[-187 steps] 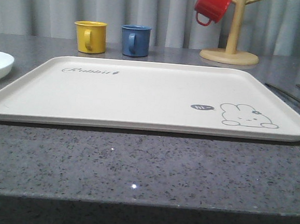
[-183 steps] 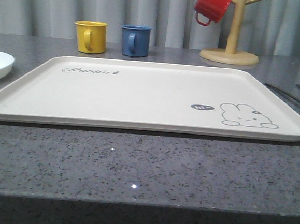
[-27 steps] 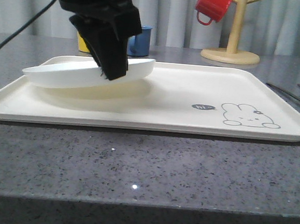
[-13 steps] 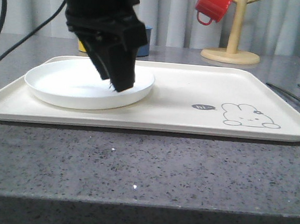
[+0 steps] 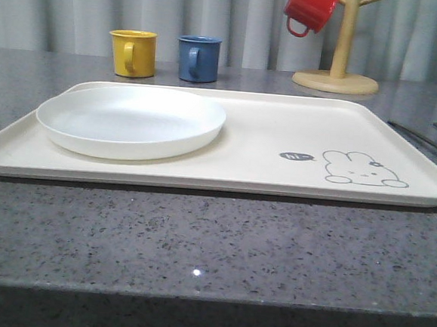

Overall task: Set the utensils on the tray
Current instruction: 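Open the left gripper and withdraw it from the plate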

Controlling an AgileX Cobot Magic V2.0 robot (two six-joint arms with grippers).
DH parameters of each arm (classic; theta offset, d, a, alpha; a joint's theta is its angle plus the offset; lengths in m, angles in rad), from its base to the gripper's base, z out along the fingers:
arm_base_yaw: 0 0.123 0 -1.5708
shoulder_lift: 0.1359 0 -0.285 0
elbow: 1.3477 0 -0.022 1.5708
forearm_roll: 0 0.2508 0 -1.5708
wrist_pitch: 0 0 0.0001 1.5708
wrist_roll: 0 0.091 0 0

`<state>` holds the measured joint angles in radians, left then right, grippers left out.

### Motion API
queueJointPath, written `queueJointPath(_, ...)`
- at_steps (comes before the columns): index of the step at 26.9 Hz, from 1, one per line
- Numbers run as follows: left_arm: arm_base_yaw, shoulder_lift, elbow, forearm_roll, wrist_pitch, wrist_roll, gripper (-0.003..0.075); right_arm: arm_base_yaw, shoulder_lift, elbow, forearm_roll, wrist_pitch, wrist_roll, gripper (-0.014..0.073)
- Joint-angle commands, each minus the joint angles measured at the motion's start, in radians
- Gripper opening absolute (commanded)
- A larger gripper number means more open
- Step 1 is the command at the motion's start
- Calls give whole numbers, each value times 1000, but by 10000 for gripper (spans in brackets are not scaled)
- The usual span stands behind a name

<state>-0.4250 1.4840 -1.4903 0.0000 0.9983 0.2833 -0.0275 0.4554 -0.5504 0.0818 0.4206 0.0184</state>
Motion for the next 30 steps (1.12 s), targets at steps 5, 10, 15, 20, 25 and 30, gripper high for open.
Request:
queueJointPath(5,214,-174,70,0,-29,-65,-18,-6,11,-33,-6,-73,-6,615)
queueJointPath(10,303,-330,257,-12,-163,-83,-18,-6,11,-33,-6,-73,-6,615)
queueJointPath(15,318,-539,509,-36,-364,-83,-18,-6,11,-33,-6,-73,-6,615)
queueJointPath(20,318,-787,776,-70,-620,-83,-18,-6,11,-33,-6,-73,-6,615)
queueJointPath(25,318,-1049,963,-79,-725,-83,-18,-6,11,-33,-6,-73,-6,615)
queueJointPath(30,318,-1254,1058,-81,-726,-83,-18,-6,11,-33,-6,-73,-6,615)
